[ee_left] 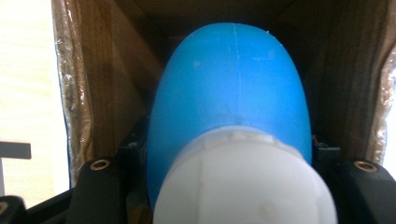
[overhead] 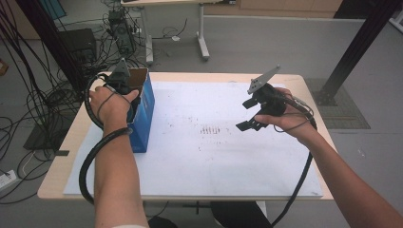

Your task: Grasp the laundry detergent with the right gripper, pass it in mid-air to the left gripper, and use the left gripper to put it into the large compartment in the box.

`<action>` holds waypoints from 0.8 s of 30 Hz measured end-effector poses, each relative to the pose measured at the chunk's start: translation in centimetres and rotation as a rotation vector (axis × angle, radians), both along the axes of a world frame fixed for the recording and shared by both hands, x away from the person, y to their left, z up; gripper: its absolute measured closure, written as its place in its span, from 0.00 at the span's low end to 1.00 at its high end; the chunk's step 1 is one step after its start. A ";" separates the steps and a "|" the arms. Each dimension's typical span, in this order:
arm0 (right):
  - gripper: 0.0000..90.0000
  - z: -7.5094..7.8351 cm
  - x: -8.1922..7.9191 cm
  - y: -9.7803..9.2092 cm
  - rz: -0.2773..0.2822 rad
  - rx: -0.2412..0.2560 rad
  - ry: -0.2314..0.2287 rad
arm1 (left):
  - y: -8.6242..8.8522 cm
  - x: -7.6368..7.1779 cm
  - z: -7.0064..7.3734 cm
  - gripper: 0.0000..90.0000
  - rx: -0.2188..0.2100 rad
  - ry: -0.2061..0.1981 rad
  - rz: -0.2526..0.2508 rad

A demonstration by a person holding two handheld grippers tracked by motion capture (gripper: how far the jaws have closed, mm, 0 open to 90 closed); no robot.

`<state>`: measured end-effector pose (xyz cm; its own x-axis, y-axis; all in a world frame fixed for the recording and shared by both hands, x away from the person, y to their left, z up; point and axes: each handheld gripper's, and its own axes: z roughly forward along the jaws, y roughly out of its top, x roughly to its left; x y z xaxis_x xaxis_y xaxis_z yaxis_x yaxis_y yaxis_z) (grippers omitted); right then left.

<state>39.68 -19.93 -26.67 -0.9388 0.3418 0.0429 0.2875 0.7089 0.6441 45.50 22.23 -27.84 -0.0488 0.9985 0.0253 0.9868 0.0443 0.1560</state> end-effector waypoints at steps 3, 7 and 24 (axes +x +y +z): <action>0.10 0.0 0.0 0.1 0.004 -0.003 0.000 | 0.0 0.0 0.0 0.41 -0.002 -0.002 0.000; 0.10 0.0 0.0 0.1 0.004 -0.003 0.001 | 0.0 0.0 0.1 0.40 -0.001 -0.005 -0.001; 0.10 0.0 0.0 0.0 0.005 0.006 -0.005 | -0.1 -0.3 1.4 0.37 0.006 -0.029 0.006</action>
<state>39.71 -19.89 -26.64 -0.9408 0.3366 0.0401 0.2804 0.7063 0.6501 45.17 22.14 -26.44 -0.0556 0.9980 0.0295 0.9815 0.0492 0.1852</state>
